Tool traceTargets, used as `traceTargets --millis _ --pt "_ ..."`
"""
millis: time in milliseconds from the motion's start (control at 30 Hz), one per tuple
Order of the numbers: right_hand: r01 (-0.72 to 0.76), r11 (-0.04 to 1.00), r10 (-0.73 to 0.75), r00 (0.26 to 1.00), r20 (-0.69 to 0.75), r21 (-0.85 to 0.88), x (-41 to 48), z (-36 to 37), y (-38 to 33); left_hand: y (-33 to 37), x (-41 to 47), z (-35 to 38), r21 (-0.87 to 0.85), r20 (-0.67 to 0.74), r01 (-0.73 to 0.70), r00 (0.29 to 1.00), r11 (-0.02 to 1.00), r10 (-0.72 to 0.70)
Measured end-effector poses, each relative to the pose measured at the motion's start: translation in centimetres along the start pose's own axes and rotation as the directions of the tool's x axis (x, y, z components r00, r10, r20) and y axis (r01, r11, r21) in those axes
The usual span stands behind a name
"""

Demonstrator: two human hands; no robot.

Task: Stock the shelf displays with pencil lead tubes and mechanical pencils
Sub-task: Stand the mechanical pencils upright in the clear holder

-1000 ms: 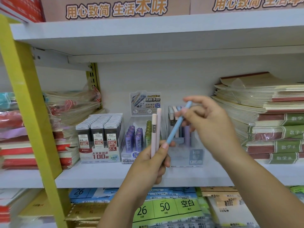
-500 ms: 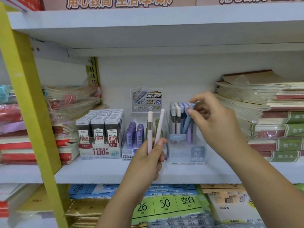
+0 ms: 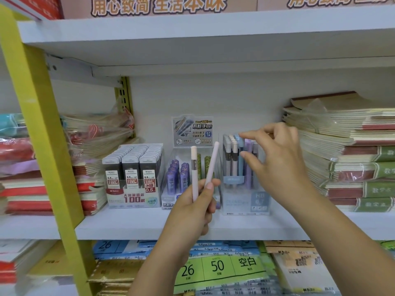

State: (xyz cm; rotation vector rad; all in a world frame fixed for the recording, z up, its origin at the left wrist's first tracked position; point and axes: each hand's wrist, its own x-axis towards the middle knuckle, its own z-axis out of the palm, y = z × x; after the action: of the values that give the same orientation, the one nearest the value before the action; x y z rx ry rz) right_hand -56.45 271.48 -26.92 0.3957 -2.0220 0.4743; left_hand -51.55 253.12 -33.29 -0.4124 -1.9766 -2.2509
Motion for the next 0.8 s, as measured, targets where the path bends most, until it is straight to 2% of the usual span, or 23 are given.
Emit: traceTargets --millis 233,333,400,467,533,567,633,733,800 --pt "-0.115 0.992 0.122 0.979 0.162 -0.055 -0.4 0.8 0.6 0.2 -0.1 -0.1 -0.002 0.003 -0.001 1.000 1.000 0.001" --pt "-0.116 0.993 0.114 0.989 0.095 0.017 -0.3 0.2 0.0 0.3 -0.2 0.0 -0.002 0.018 -0.006 1.000 1.000 0.006" --pt "-0.101 0.982 0.097 0.995 0.034 0.159 -0.1 -0.7 -0.8 0.5 -0.2 0.1 0.007 0.049 -0.016 0.999 1.000 0.015" --pt "-0.203 0.882 0.166 0.978 0.123 0.426 0.0 -1.7 -2.0 0.6 -0.3 0.3 0.014 0.083 -0.029 0.996 0.999 0.028" --pt "-0.359 0.693 0.200 0.929 0.312 0.625 -0.1 -2.3 -3.2 0.7 -0.3 0.6 0.019 0.108 -0.030 0.994 0.999 0.027" --pt "-0.408 0.627 0.190 0.906 0.379 0.664 -0.2 -2.4 -3.6 0.7 -0.4 0.7 0.022 0.116 -0.026 0.993 0.999 0.024" --pt "-0.450 0.543 0.180 0.887 0.425 0.709 -0.4 -2.5 -4.1 0.6 -0.4 0.9 0.023 0.123 -0.018 0.992 1.000 0.015" --pt "-0.452 0.463 0.217 0.892 0.397 0.762 -0.3 -2.6 -3.8 0.5 -0.5 0.8 0.012 0.114 -0.007 0.993 1.000 0.006" --pt "-0.457 0.447 0.246 0.889 0.385 0.769 0.1 -2.7 -3.3 0.5 -0.5 0.4 -0.024 0.090 0.005 0.996 1.000 -0.003"
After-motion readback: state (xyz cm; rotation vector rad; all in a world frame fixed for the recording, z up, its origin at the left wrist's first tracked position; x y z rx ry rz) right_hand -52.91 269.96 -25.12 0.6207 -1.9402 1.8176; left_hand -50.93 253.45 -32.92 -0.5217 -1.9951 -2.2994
